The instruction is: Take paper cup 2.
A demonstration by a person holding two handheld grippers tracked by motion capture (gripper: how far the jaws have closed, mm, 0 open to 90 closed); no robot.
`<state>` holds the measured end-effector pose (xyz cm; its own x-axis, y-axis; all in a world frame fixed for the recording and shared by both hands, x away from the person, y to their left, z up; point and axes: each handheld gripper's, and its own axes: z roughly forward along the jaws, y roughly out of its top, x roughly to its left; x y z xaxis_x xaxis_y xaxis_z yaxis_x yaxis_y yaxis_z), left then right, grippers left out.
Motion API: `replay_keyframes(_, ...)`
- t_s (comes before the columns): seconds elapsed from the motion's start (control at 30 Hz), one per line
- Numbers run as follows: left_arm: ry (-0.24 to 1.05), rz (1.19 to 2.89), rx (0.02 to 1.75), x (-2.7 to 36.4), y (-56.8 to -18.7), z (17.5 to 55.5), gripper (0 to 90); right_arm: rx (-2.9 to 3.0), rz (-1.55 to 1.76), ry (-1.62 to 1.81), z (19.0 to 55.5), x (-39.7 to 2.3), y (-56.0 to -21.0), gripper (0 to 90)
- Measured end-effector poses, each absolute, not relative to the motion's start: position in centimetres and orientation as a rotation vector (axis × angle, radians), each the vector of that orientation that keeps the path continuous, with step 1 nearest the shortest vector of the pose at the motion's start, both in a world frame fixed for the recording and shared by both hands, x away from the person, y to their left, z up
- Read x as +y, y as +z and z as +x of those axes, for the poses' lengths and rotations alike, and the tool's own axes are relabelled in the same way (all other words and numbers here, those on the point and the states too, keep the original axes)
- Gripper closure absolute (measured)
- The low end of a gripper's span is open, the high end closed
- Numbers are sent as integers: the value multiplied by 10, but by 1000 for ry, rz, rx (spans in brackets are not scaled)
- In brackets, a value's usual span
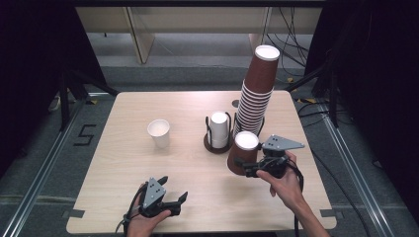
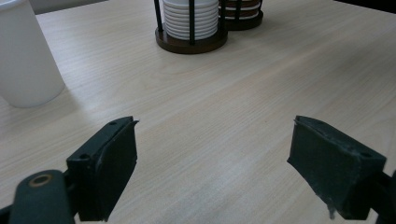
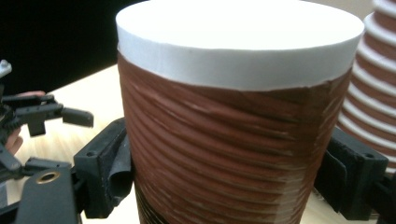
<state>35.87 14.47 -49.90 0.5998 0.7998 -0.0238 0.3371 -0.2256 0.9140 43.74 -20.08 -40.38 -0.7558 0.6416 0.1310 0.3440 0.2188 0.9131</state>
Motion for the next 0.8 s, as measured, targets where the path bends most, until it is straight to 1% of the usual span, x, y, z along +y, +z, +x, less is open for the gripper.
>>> replay_keyframes(0.5,573,1806,920,145,-499,359,147,2311,835,1546,428,-174,-424,168)
replay_keyframes(0.7,567,1811,918,145,-498,359,147,2354,852,1533,425,-166,-429,168)
replay_keyframes(0.73,565,1809,916,145,-498,359,147,2343,801,1551,427,-164,-431,168)
replay_keyframes(0.8,565,1810,916,144,-498,358,147,2368,852,1540,423,-161,-432,168)
